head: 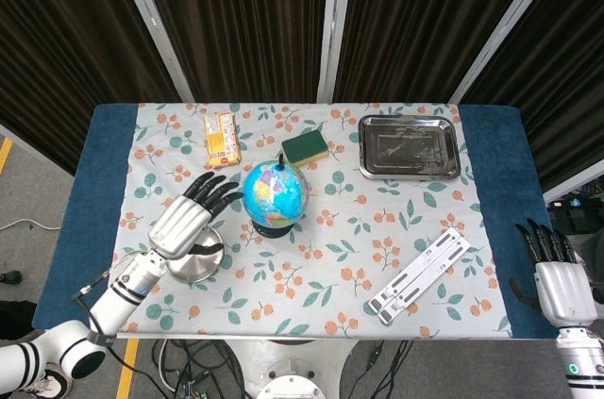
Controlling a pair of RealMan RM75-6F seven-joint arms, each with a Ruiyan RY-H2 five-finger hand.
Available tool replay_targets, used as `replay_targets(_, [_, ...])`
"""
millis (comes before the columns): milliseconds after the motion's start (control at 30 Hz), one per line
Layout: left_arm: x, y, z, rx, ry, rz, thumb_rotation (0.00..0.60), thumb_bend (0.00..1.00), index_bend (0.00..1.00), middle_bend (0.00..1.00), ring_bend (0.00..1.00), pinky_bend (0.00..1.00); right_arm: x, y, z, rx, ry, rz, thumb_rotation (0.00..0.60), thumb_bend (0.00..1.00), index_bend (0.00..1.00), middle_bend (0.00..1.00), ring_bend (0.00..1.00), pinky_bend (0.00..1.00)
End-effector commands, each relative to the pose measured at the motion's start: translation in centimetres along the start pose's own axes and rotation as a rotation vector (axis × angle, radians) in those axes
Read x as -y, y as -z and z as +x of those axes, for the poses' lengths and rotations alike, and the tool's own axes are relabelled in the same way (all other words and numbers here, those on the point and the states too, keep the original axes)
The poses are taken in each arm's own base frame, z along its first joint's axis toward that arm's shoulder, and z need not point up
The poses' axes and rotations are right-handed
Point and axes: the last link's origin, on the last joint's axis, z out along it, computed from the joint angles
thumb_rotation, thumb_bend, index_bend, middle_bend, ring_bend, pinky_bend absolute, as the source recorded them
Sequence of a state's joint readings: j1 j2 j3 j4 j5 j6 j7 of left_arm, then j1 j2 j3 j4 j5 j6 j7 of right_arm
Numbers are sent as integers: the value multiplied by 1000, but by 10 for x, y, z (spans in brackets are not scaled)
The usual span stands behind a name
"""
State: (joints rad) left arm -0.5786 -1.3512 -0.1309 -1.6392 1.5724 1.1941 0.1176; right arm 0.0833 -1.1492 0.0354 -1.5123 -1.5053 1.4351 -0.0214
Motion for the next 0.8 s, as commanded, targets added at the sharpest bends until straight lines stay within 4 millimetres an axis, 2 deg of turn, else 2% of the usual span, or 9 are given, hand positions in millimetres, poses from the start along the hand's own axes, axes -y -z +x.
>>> replay_targets(33, [5, 4, 5, -23, 5, 16, 600, 42, 175, 107, 57, 78, 1, 0, 0, 1, 1, 2, 600, 216, 0, 0, 0, 0])
replay_targets(267, [0, 4, 11, -58, 9, -16, 600, 42, 176, 107, 57, 78, 2, 0, -1, 3, 2, 3, 600, 217, 0, 0, 0, 0])
replay_targets(633, [-39, -16, 3, -52, 29, -174, 600, 42, 175, 108, 57, 78, 0, -1, -4, 14, -4, -1, 600, 217, 0, 0, 0, 0])
replay_targets(800, [-47, -25, -4, -25, 33, -193, 600, 41, 175, 108, 57, 78, -1, -1, -4, 11, -8, -3, 600, 217, 0, 0, 0, 0])
